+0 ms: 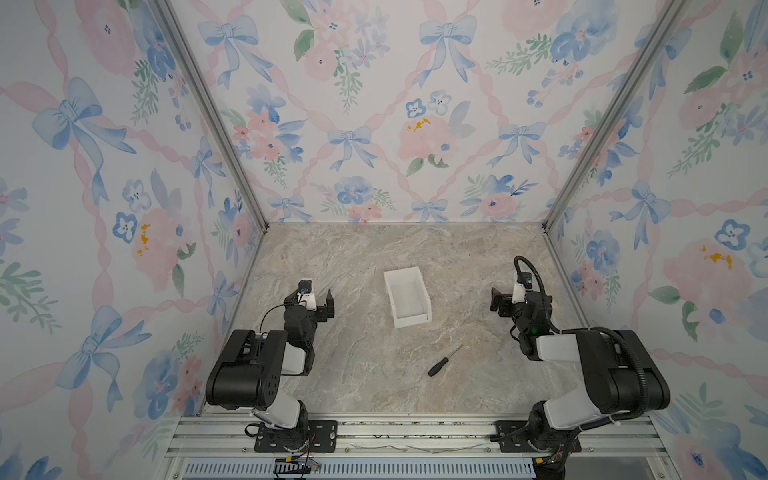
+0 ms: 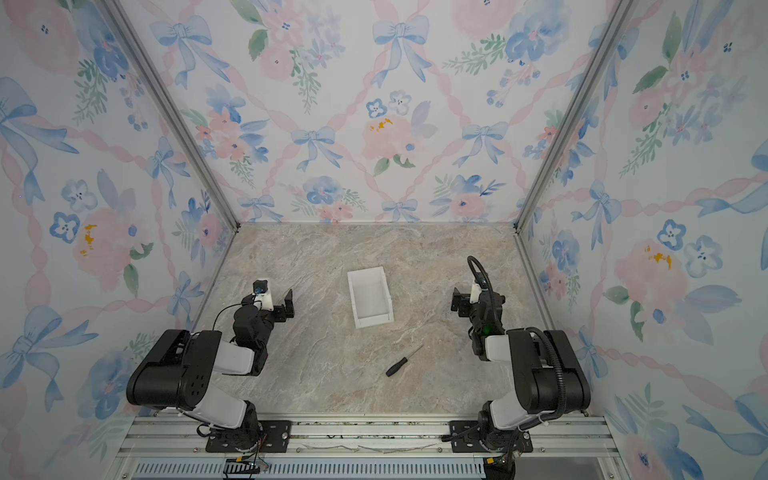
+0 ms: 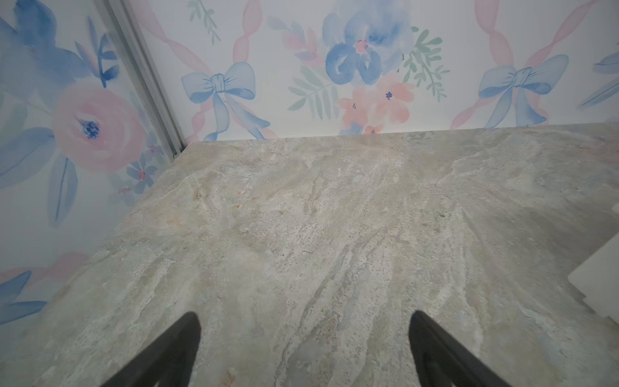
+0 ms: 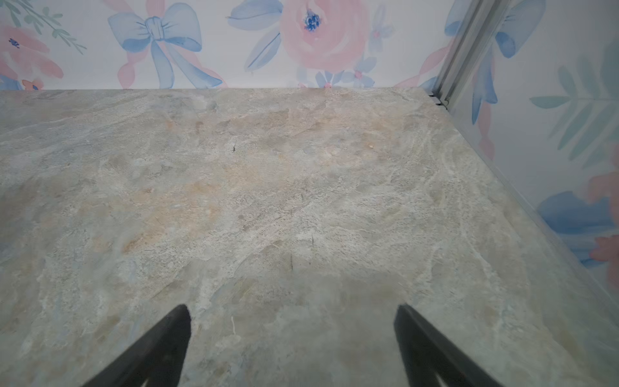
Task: Put the screwdriver in the bin
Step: Pick up the screwdriver from the bottom-center of the table.
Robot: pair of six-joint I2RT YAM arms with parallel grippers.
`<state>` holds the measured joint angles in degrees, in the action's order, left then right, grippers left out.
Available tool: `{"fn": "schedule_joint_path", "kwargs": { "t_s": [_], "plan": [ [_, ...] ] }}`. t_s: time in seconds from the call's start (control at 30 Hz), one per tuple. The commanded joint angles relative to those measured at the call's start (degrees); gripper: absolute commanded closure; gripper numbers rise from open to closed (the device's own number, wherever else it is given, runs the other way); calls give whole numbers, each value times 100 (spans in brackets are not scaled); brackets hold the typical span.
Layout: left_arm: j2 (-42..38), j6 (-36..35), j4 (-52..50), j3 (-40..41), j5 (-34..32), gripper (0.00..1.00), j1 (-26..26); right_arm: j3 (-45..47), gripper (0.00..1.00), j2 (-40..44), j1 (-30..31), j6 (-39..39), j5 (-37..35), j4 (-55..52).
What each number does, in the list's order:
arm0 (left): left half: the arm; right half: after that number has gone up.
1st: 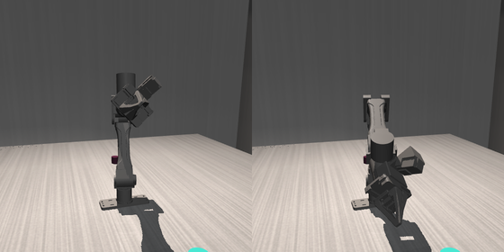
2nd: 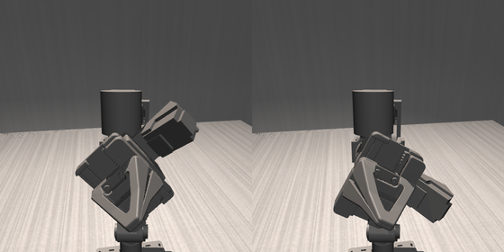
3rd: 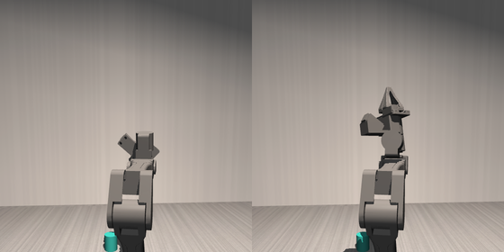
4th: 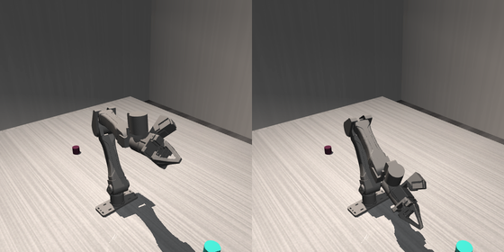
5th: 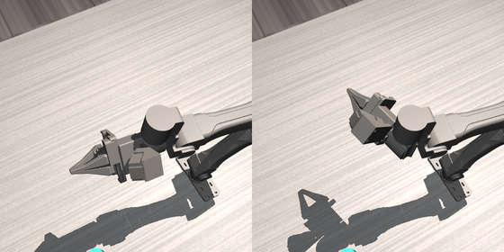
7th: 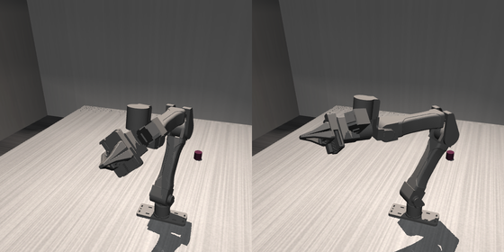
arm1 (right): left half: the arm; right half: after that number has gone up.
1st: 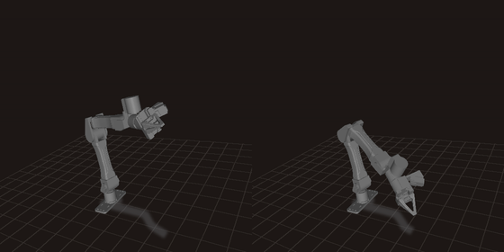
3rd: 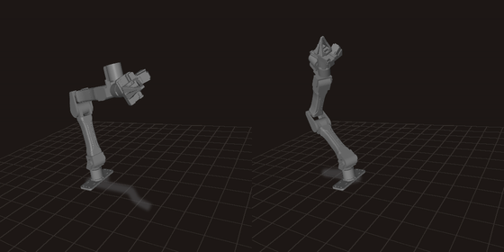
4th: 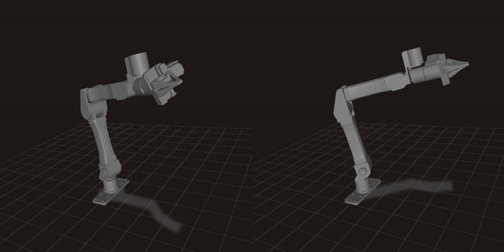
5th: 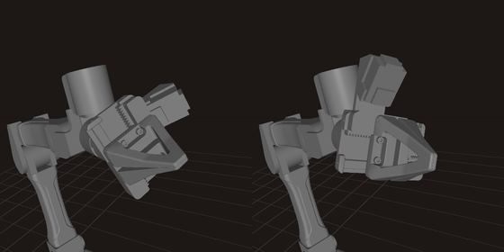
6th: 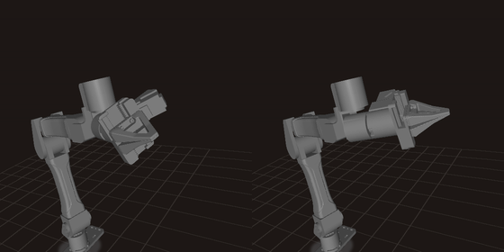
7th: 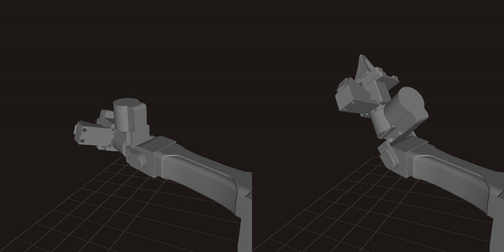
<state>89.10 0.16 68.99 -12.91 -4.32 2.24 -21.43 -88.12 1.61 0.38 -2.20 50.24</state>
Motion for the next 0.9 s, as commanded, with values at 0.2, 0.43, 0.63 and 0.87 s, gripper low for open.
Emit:
{"fn": "schedule_joint_path", "kwargs": {
  "t_s": [0.2,0.43,0.63,0.87],
  "plan": [
    [78,7,101,-72,-75,2,31,-116,3,-57,59,-69,-55,153],
    [81,8,100,-72,-70,2,31,-125,3,-64,-3,-30,50,144],
    [74,2,101,-72,-77,2,31,-125,3,-65,-3,-22,57,153],
    [89,4,98,-72,-66,2,26,-125,3,-65,-3,-23,71,155]
  ]
}}
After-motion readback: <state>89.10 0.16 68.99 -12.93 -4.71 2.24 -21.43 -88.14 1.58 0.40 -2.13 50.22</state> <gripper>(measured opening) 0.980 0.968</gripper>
